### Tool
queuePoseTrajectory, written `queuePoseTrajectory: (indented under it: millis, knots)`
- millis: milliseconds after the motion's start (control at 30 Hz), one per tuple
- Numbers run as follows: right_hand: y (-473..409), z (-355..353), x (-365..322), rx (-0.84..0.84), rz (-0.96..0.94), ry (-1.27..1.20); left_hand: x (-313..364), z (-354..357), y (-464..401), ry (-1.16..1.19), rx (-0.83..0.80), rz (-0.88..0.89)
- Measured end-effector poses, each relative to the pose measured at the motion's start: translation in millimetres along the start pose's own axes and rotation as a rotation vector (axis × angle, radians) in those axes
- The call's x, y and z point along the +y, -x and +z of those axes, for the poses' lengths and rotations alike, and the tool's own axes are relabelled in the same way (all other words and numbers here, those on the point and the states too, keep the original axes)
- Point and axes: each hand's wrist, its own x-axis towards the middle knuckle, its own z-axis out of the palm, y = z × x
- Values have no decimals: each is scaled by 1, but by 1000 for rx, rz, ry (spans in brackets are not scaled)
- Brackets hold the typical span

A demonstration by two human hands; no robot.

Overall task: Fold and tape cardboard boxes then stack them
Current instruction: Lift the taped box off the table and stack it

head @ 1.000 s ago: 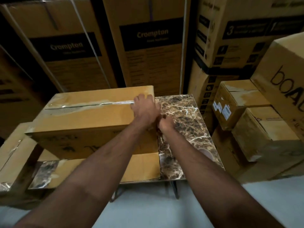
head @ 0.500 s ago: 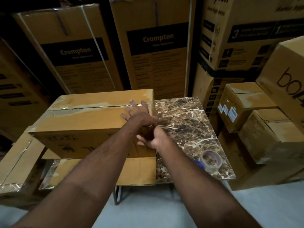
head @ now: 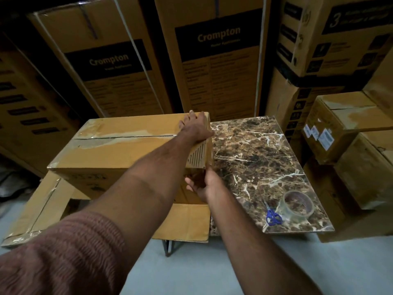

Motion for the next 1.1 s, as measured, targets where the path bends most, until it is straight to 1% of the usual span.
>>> queuePoseTrajectory:
  millis: [233,433,533,633,767,833,933,1000,1100]
  knots:
    - [-14,-5,-4,8,0,-4,6,6,-30,-42,-87,23]
    - [-8,15,-12,50,-44,-12,3,-7,-36,-47,-47,32]
    - [9,31,-7,61,-98,-18,-13,-27,-30,-5,1,14]
    - [29,53,-2,36,-193,-13,-32,-62,-20,15,107,-2]
    - [58,78,6,16,-298,-34,-51,-105,-8,14,180,-27]
    - [74,83,10,7,-320,-19,-64,-111,-7,55,214,-21]
    - [86,86,15,14,-337,-10,-73,-114,-6,86,232,38]
    - [89,83,21,44,-343,-6,-71,-114,-2,107,246,71]
    - [91,79,30,38,-348,16,-72,-121,4,121,306,48]
